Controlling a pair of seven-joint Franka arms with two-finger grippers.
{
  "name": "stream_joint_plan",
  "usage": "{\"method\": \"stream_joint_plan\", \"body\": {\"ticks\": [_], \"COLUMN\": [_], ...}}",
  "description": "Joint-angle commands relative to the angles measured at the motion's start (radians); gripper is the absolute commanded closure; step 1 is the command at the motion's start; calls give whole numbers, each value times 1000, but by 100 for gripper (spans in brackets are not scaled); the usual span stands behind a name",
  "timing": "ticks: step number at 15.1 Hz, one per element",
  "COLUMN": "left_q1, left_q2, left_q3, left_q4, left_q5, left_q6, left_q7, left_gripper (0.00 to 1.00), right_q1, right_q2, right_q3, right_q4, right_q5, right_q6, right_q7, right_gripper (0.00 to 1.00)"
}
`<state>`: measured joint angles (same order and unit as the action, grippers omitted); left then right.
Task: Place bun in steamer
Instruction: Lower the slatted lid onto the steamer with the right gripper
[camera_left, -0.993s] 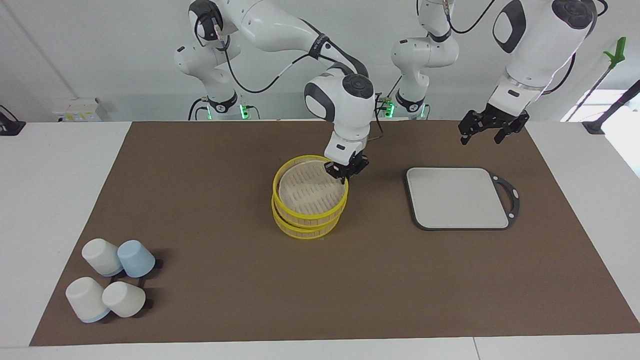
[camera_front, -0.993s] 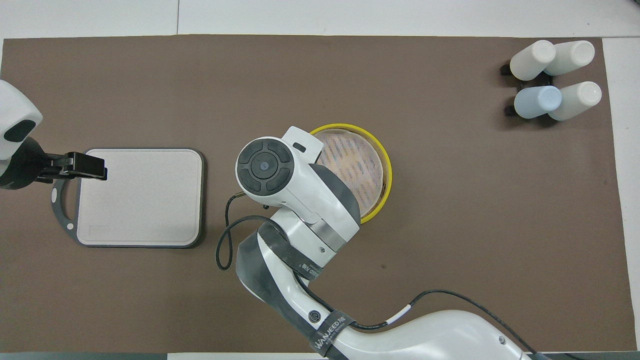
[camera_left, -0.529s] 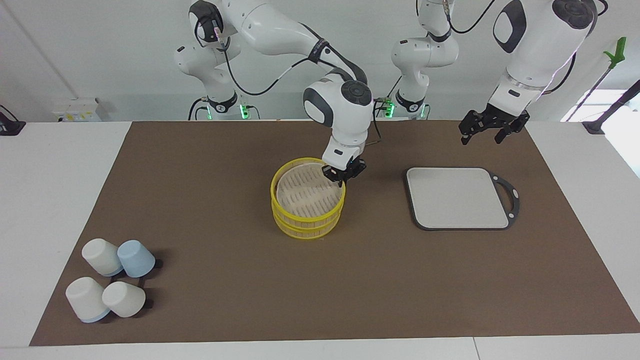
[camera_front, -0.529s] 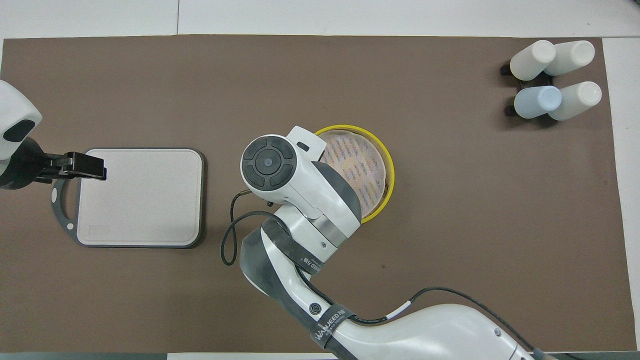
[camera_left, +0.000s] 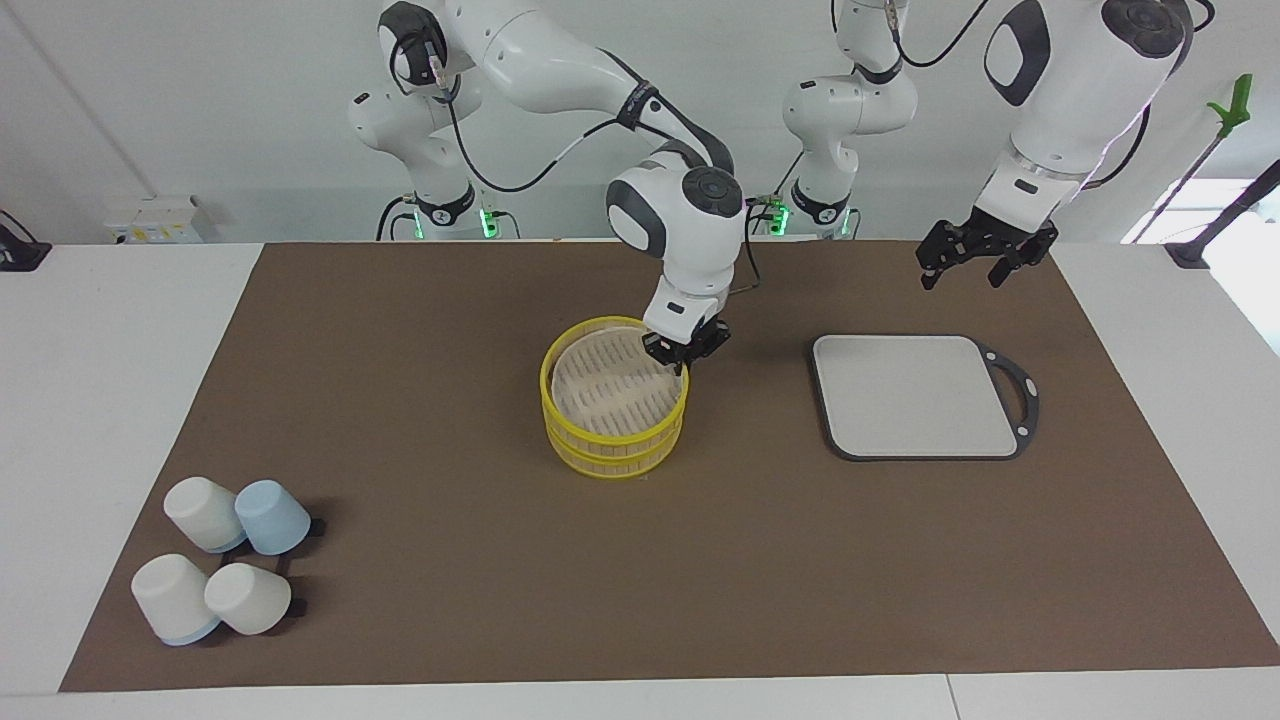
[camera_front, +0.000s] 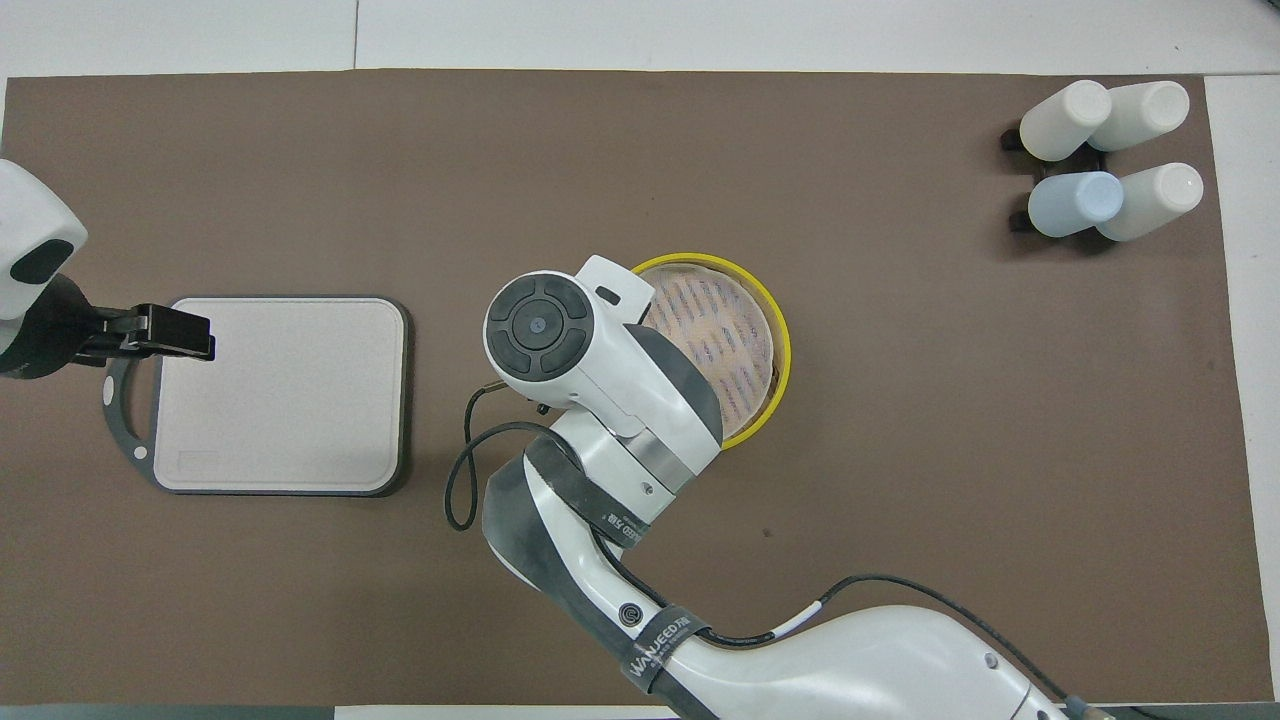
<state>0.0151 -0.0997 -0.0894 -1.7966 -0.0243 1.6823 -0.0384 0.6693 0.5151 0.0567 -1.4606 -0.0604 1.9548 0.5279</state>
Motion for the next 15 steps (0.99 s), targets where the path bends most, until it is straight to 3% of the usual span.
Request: {"method": "stream_joint_plan", "body": {"ticks": [1,6,8,11,12,13,15], "left_q1": [-37,-23,-23,-23,-24,-27,-27], "left_q2": [2,-5,-6,-6,-6,-6,-6], "left_q3": [42,34,36,36,37,37,37], "left_q4": [17,16,11,13,13,13,13], "left_q5": [-14,-14,-14,-14,-13,-11,-9], "left_q6": [-27,-27,-21,-23,-24,-26,-26], "left_q7": [5,8,9,11,9,11,12], "left_gripper": [0,0,0,0,0,0,0], "right_q1": [-11,-14,-16,-16,-16,-16,-16], "right_q2": [-20,-21,-21,-21,-21,-21,-21], "right_q3": [9,9,9,9,9,9,9], "right_q4": [-24,-24,-24,-24,-26,-24,-24], "right_q5": [-10,-6,-6,-6,-6,-6,-7], "right_q6": [6,3,3,1,3,1,3], "right_q7": [15,24,24,26,26,26,27], "right_gripper": [100,100,90,43,33,31,6]}}
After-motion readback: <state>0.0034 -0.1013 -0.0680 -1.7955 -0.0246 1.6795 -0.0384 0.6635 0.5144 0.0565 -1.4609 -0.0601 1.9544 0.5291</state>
